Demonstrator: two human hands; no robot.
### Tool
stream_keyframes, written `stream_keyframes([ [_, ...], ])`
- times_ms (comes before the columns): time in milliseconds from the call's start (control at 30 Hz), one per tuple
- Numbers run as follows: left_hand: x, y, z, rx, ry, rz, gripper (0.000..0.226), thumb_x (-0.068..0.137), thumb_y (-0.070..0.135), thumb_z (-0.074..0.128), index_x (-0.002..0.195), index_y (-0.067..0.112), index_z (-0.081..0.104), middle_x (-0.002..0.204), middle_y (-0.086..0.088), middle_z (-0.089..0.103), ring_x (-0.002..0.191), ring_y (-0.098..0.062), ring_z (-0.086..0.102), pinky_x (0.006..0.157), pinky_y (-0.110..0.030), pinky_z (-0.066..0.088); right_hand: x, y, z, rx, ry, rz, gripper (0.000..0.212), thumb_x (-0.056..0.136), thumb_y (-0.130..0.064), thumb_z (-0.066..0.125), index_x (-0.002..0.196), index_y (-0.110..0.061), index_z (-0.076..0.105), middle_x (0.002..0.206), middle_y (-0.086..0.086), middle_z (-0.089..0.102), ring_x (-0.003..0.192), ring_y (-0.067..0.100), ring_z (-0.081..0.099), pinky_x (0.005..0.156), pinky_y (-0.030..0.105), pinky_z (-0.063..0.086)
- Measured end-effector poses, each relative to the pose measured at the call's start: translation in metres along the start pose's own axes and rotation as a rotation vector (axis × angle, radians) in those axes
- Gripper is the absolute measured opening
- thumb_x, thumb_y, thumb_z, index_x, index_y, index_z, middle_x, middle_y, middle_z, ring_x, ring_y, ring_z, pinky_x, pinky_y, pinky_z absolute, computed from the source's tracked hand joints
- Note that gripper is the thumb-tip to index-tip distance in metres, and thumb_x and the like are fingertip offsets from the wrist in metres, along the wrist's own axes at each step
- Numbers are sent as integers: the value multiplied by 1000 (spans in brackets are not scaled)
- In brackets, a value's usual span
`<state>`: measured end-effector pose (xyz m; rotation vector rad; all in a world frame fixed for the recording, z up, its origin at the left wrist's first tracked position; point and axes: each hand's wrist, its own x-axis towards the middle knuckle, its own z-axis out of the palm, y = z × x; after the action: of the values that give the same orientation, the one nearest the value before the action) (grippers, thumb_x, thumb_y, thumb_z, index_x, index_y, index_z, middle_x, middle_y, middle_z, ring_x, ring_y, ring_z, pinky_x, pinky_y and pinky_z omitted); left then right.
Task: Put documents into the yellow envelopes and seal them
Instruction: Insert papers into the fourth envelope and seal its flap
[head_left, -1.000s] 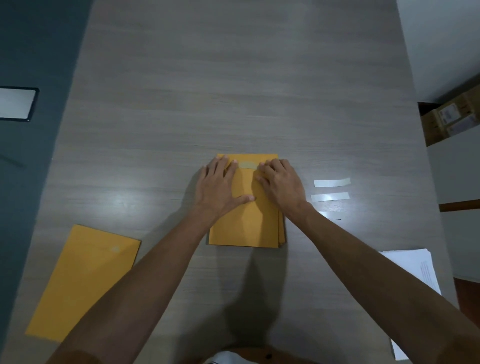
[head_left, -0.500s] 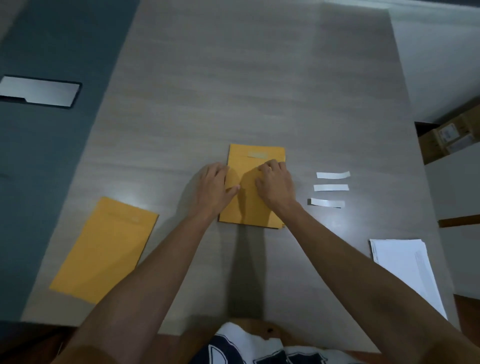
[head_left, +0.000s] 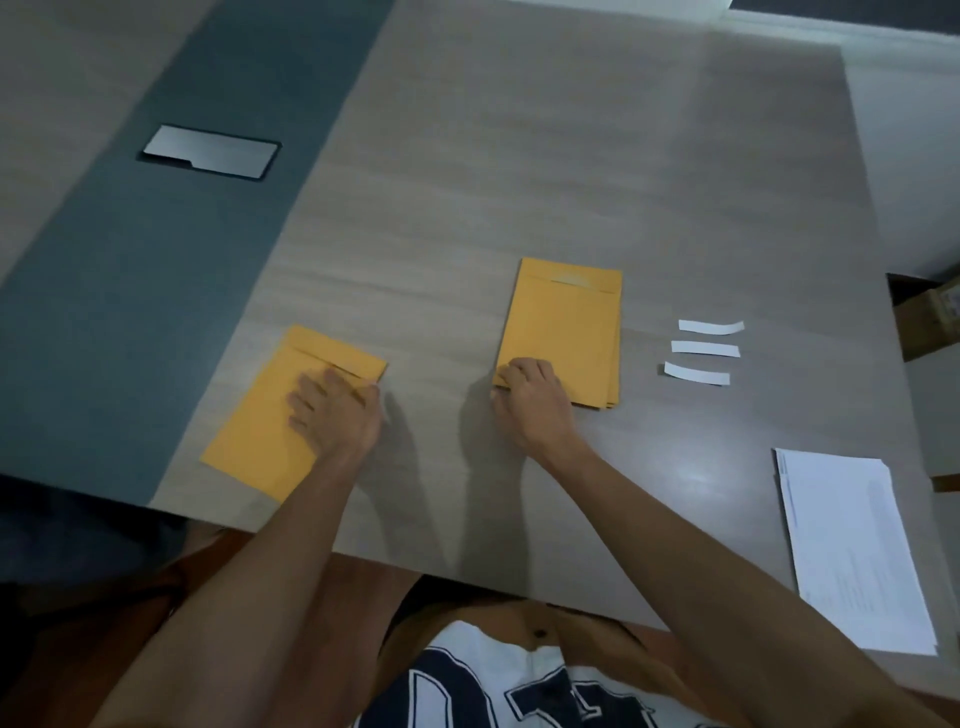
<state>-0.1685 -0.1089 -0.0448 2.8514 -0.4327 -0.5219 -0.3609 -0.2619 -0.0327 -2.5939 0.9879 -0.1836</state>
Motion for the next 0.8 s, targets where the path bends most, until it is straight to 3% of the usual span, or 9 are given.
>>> stream_keyframes([
  [100, -15, -28, 12, 84, -46, 133, 58, 101, 49, 33, 149, 17, 30, 161, -15, 9, 145, -42, 7, 113, -61, 14, -23, 3, 3, -3, 28, -21, 30, 90, -25, 60, 112, -5, 65, 114, 12, 61, 110, 32, 52, 93, 43, 47],
  [267, -71, -46, 35, 127, 59, 457, 37, 99, 32, 42, 130, 19, 57, 150, -11, 40, 138, -38, 32, 108, -57, 30, -75, 16, 8, 63, 47, 4, 27, 93, -28, 56, 108, -6, 65, 106, 9, 62, 103, 28, 52, 90, 39, 47],
  [433, -136, -38, 59, 185, 43, 760, 33, 93, 33, 53, 124, 24, 59, 144, -5, 48, 133, -32, 41, 103, -52, 41, -121, 33, 13, 151, 48, 112, 26, 90, -28, 62, 107, -8, 65, 101, 8, 61, 97, 27, 55, 83, 40, 50],
  [600, -170, -2, 68, 262, -132, 890, 62, 87, 47, 64, 140, 20, 47, 146, 2, 43, 132, -22, 40, 100, -40, 37, -159, 46, 2, 240, 22, 252, 36, 88, -34, 68, 116, -13, 61, 107, 4, 58, 102, 21, 55, 84, 33, 50],
  [800, -189, 32, 79, 354, -198, 963, 73, 84, 55, 63, 145, 22, 40, 157, -1, 26, 136, -24, 33, 101, -40, 32, -180, 48, -9, 228, -84, 465, 52, 77, -47, 73, 110, -17, 48, 105, 0, 50, 95, 16, 49, 75, 31, 49],
])
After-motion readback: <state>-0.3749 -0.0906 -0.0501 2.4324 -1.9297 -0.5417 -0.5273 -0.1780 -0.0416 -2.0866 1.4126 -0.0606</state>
